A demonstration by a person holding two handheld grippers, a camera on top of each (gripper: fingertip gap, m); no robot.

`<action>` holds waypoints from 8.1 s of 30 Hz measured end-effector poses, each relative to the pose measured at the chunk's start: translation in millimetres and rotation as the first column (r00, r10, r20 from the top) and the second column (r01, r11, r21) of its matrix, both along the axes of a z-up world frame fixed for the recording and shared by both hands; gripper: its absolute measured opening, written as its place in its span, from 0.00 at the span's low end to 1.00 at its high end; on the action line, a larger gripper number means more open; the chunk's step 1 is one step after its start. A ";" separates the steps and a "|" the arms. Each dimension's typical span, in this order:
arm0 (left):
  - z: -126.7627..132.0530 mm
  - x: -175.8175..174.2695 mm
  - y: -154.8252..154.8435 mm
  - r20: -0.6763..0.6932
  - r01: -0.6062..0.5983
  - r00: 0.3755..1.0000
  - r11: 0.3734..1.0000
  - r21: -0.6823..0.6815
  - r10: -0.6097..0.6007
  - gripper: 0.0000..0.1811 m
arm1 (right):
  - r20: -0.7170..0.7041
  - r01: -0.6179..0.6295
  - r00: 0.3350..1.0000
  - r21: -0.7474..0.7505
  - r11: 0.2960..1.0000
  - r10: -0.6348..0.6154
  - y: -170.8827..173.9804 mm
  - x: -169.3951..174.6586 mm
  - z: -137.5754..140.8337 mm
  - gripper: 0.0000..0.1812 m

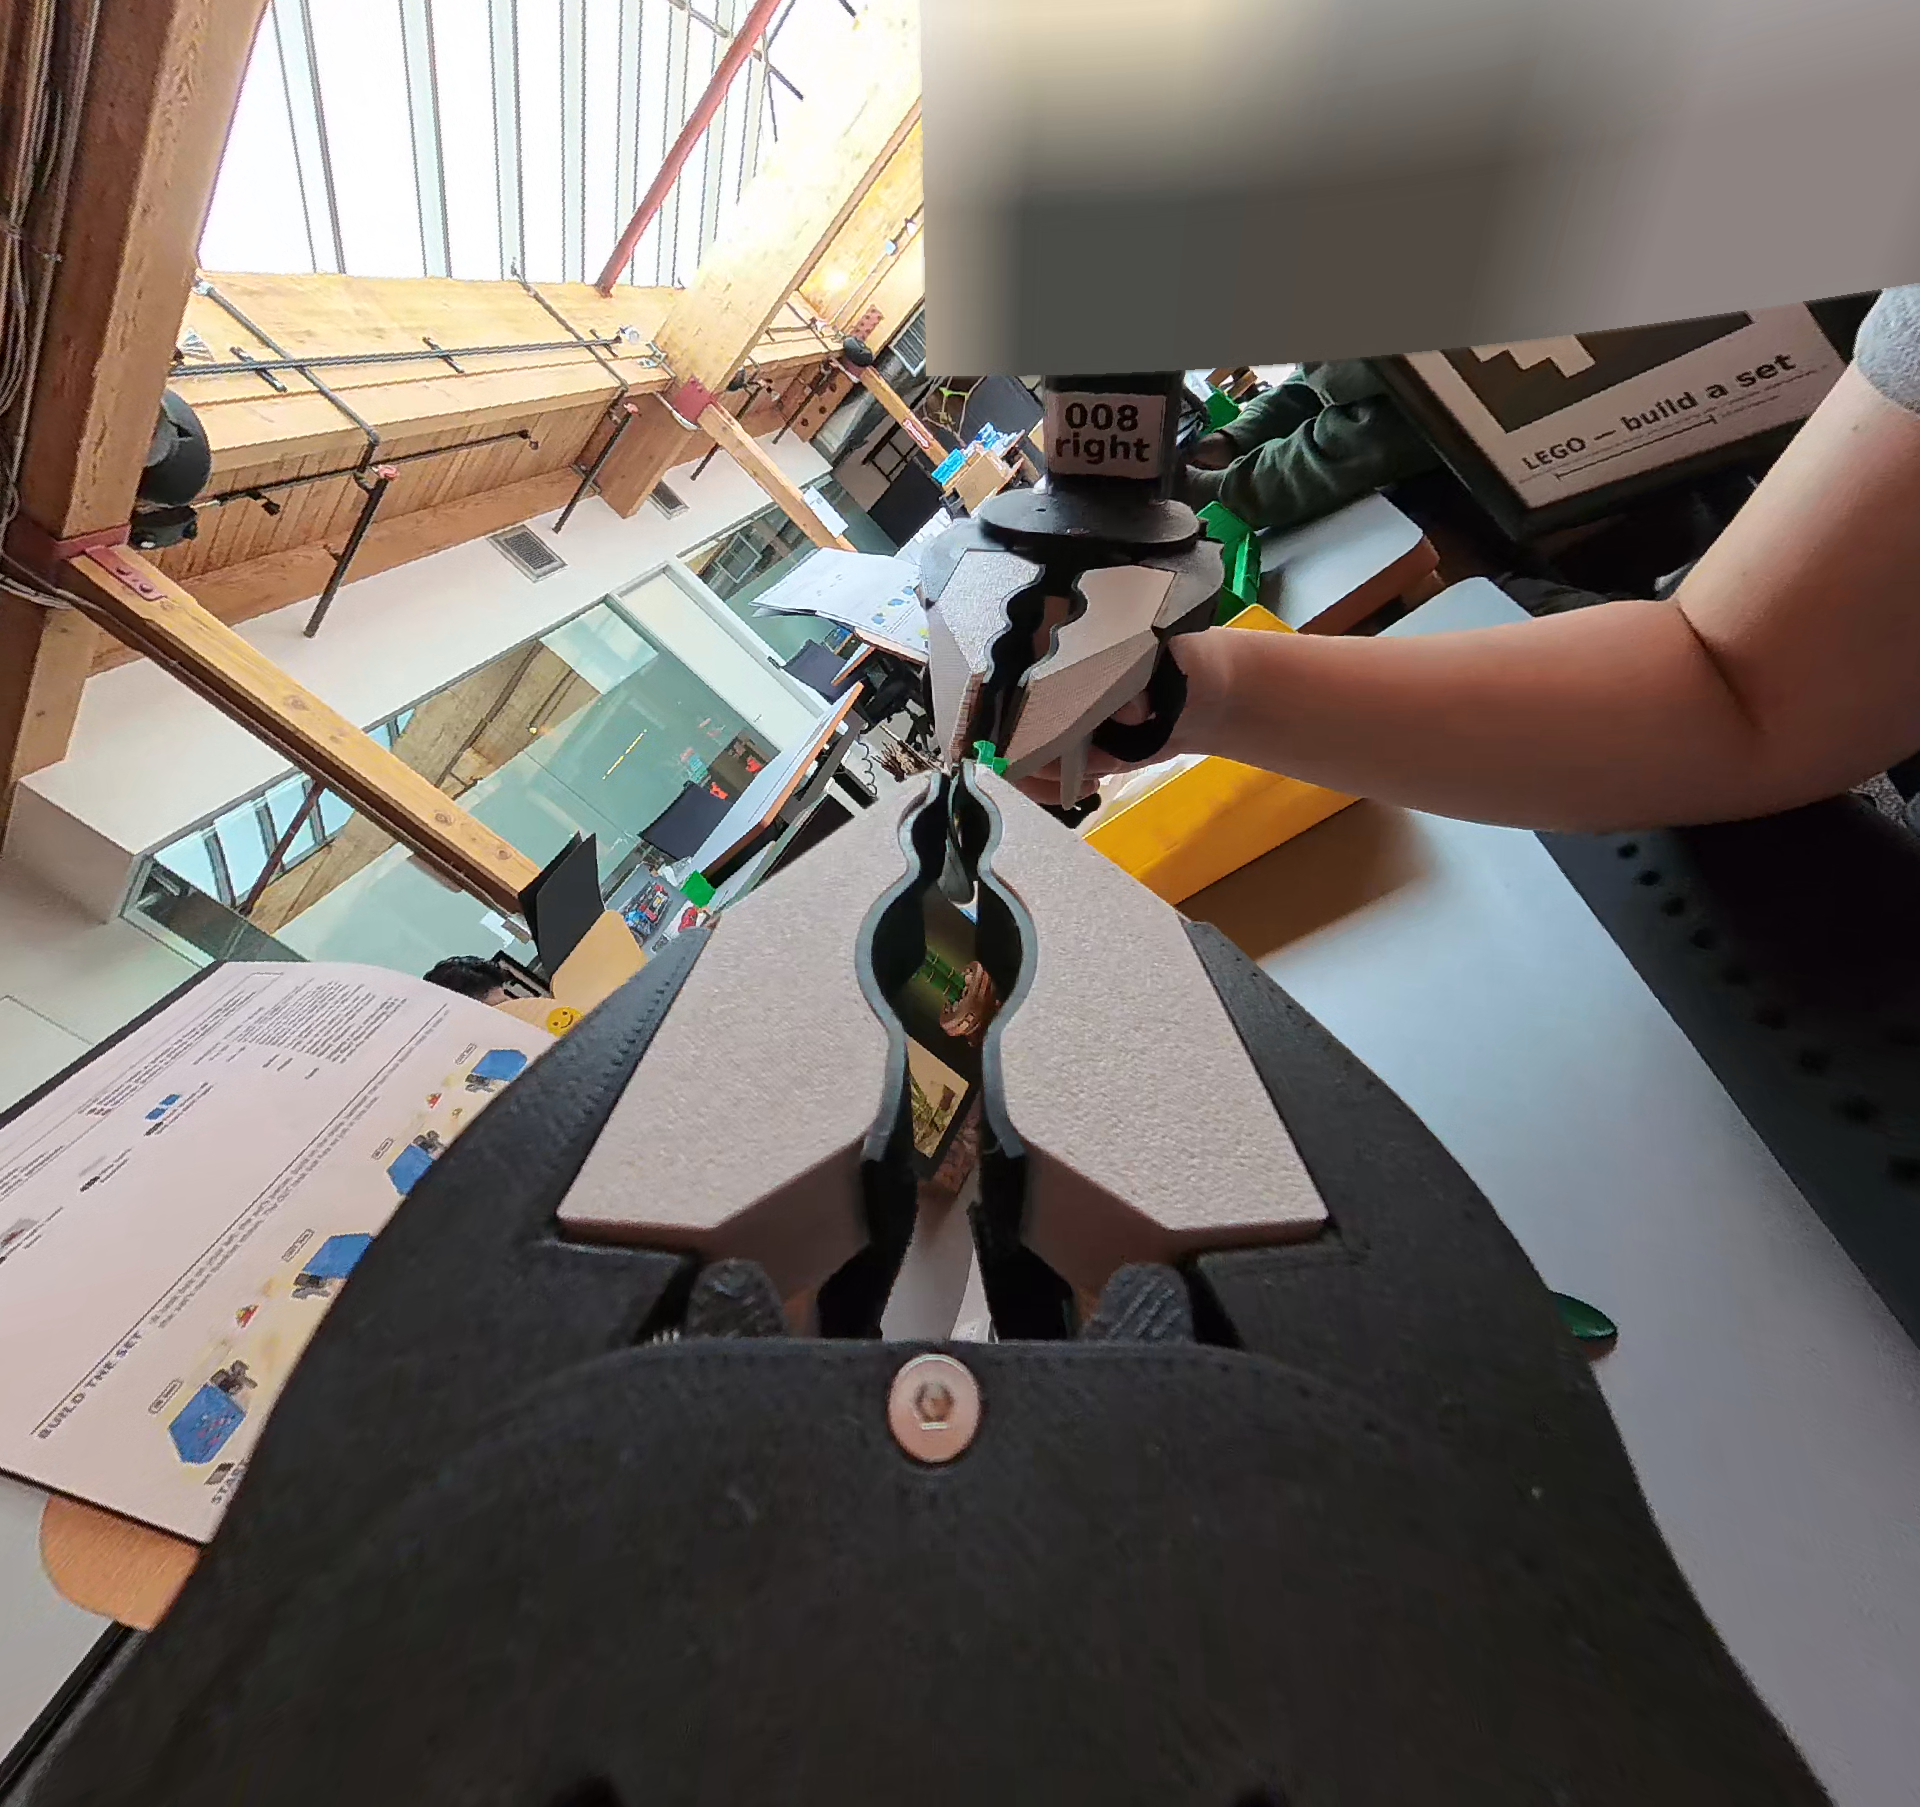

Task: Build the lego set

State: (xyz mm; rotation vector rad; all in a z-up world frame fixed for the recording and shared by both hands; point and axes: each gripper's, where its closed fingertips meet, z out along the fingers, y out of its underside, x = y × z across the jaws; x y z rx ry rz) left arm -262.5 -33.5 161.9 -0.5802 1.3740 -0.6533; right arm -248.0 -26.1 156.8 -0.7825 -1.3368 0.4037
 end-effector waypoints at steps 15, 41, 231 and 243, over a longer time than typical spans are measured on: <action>-9.2 7.9 -3.5 -0.053 -0.023 0.998 0.999 0.042 0.026 0.00 | 0.086 0.061 0.994 0.091 0.994 -0.069 -0.6 -0.3 -8.4 0.10; -10.0 9.1 -8.0 -0.062 -0.022 0.998 0.998 0.053 0.025 0.00 | 0.101 0.038 0.994 0.122 0.992 -0.051 -5.8 -0.8 -10.1 0.06; -314.2 39.3 65.4 -0.751 -0.669 0.622 0.650 -0.362 0.222 0.08 | 0.434 0.597 0.742 -0.079 0.798 -0.511 136.9 126.0 -110.9 0.13; -300.2 38.9 61.5 -0.710 -0.652 0.688 0.557 -0.514 0.150 0.15 | 0.487 0.595 0.728 -0.099 0.798 -0.483 143.0 122.5 -130.5 0.13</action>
